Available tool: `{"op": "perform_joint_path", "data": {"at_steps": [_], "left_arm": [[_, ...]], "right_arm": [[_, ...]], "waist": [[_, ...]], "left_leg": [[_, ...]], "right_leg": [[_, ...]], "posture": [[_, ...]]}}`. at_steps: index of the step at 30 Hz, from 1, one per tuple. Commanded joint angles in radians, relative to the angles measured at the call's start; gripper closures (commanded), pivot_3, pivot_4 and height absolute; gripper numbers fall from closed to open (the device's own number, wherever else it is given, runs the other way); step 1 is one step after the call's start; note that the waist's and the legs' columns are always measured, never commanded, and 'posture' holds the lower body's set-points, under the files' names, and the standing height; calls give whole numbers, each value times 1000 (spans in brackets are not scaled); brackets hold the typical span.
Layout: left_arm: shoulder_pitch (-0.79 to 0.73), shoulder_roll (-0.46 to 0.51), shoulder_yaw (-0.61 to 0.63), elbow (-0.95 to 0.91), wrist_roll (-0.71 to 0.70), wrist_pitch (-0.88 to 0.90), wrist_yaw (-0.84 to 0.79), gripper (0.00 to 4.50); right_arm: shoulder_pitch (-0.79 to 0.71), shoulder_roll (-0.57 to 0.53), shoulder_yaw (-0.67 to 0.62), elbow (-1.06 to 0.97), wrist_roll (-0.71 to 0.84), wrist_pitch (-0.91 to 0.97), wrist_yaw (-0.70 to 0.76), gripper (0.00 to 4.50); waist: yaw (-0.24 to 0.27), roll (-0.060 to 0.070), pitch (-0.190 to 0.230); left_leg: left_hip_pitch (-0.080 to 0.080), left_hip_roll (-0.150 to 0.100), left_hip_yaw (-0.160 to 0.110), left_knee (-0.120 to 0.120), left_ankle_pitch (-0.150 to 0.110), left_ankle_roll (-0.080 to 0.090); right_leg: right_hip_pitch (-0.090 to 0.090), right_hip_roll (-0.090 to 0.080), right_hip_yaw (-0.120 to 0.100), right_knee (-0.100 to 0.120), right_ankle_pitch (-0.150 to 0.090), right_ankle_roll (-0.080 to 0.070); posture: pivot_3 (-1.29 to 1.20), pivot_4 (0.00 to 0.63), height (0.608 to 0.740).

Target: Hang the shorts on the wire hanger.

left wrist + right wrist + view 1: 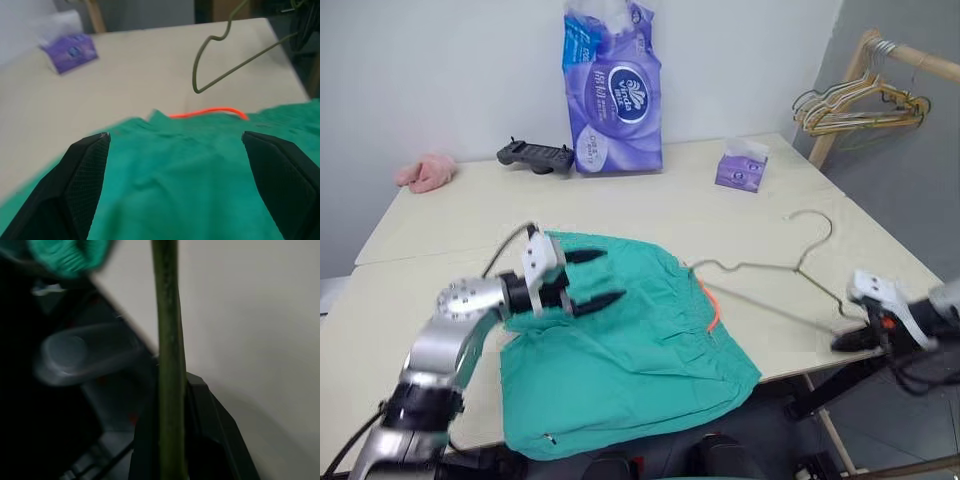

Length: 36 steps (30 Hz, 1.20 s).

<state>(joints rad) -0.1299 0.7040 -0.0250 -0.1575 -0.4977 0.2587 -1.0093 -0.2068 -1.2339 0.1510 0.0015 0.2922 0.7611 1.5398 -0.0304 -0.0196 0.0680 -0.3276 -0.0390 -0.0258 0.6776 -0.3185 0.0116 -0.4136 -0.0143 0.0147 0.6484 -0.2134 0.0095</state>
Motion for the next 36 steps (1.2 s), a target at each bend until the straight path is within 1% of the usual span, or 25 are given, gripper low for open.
{"op": "perform_joint_path", "data": {"at_steps": [1,3,6,8,12,14,17,20,23,26,31,36], "left_arm": [[69,9,24,-131,-18,25,15,11],[122,18,17,-165,6,7,3,11],[196,31,7,-198,32,-25,-19,11],[216,35,4,-206,51,-44,-25,11],[224,27,14,-217,58,-38,-12,11],[229,32,15,-215,74,-52,-15,11],[219,29,20,-195,88,-65,-10,11],[201,27,12,-204,93,-55,-1,11],[201,27,10,-208,98,-59,-2,11],[193,26,13,-201,103,-62,-3,11],[170,25,13,-146,123,-100,-21,11],[174,17,7,-146,131,-122,-22,11]], "right_arm": [[-14,-23,13,-40,105,119,75,4500],[-12,-40,36,-34,147,145,75,4500],[-5,-50,85,-7,157,164,75,4500],[-5,-51,111,7,170,188,75,4500],[16,-64,148,36,176,191,75,4500],[33,-69,158,50,179,193,75,4500],[62,-56,166,95,161,179,61,4500],[79,-49,161,121,176,208,53,4500],[88,-53,167,138,164,182,57,4500],[103,-63,172,100,174,180,66,4500],[125,-79,200,-24,178,185,63,4500],[56,-12,236,-60,190,266,29,4500]], "waist": [[0,-1,0],[3,0,1],[7,1,2],[13,1,3],[30,1,5],[32,2,6],[33,2,7],[33,3,9],[33,5,11],[34,5,11],[35,5,11],[35,3,13]], "left_leg": [[3,0,0,0,0,0],[6,0,-1,0,0,0],[5,-1,-1,-1,-1,1],[5,-1,0,0,-1,1],[5,-1,0,0,-1,1],[5,-1,0,0,-2,1],[5,-1,0,0,-2,2],[2,-1,0,0,-2,2],[2,-1,0,0,-2,2],[2,-1,-1,0,-2,2],[2,-1,-1,0,-2,2],[1,-1,-1,0,-2,1]], "right_leg": [[3,0,0,-1,0,0],[7,1,-2,-2,-1,-1],[7,1,0,-3,-2,2],[7,0,0,-3,-2,2],[7,0,0,-3,-3,1],[7,0,0,-3,-5,-1],[7,0,-1,-3,-5,-1],[7,0,0,-3,-5,-1],[7,0,0,-3,-5,-1],[7,0,-1,-3,-4,-1],[7,0,-1,-3,-5,-1],[7,0,-1,-4,-5,-1]], "posture": [[2,37,740],[5,40,740],[14,45,740],[22,49,740],[31,58,740],[36,62,740],[42,66,740],[45,68,740],[48,66,740],[49,64,740],[51,57,740],[60,57,740]]}}
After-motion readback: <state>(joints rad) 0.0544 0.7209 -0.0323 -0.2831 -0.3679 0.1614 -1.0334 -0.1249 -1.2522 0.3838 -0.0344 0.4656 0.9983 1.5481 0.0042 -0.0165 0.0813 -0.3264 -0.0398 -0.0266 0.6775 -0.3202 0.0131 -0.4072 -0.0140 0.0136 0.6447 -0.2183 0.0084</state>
